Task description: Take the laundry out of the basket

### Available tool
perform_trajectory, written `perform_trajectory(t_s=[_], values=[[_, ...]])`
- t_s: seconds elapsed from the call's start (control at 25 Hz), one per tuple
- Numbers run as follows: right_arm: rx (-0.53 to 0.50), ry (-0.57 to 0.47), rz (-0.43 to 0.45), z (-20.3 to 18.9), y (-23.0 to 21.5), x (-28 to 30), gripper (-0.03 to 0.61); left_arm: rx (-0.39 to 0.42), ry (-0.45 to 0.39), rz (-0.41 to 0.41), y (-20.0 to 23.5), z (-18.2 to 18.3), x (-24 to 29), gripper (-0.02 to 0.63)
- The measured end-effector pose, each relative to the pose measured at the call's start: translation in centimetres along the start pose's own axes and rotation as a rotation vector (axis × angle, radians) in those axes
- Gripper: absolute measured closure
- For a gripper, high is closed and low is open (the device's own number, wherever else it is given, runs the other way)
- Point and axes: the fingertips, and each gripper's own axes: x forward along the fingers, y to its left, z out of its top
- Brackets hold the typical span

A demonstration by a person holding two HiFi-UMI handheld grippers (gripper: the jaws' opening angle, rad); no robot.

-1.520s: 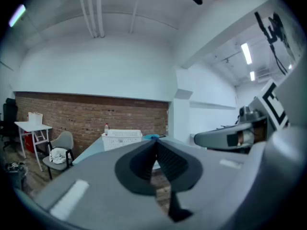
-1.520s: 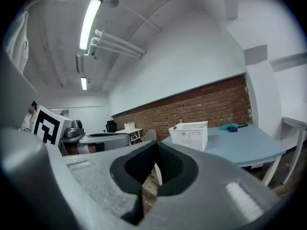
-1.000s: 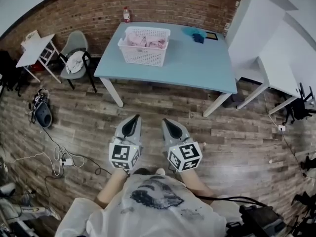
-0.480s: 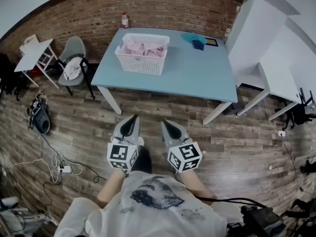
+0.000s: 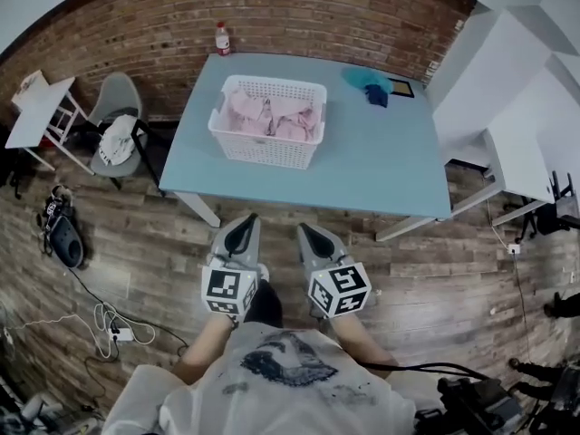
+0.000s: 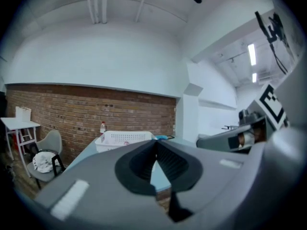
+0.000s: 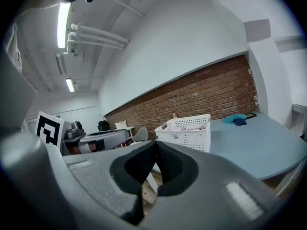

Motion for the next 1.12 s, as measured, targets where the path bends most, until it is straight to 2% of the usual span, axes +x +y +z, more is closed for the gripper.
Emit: perform_trajectory(t_s=[0.24,0.44,0.76,1.12], values=[[0.011,-0.005,-0.027,3.7,-1.3,11.1,0.581,-0.043,0.016,-0.015,10.1,0.5,6.6,0.623],[0.003,0.0,-0.064,5.8,-2.1,16.8,0.581,-0.052,0.007,-0.036,15.6,1.5,10.5,0.623],[-0.004,0.009,-0.095,7.6,-3.2,20.6,0.581,-0.055,-0.017,-0.071,18.4,2.9,13.6,0.623],[-0.032,0.016,-0.079,9.0,-5.5,23.4,0.581,-0.063,-0.005,-0.057,20.0,2.9,16.4,0.623]])
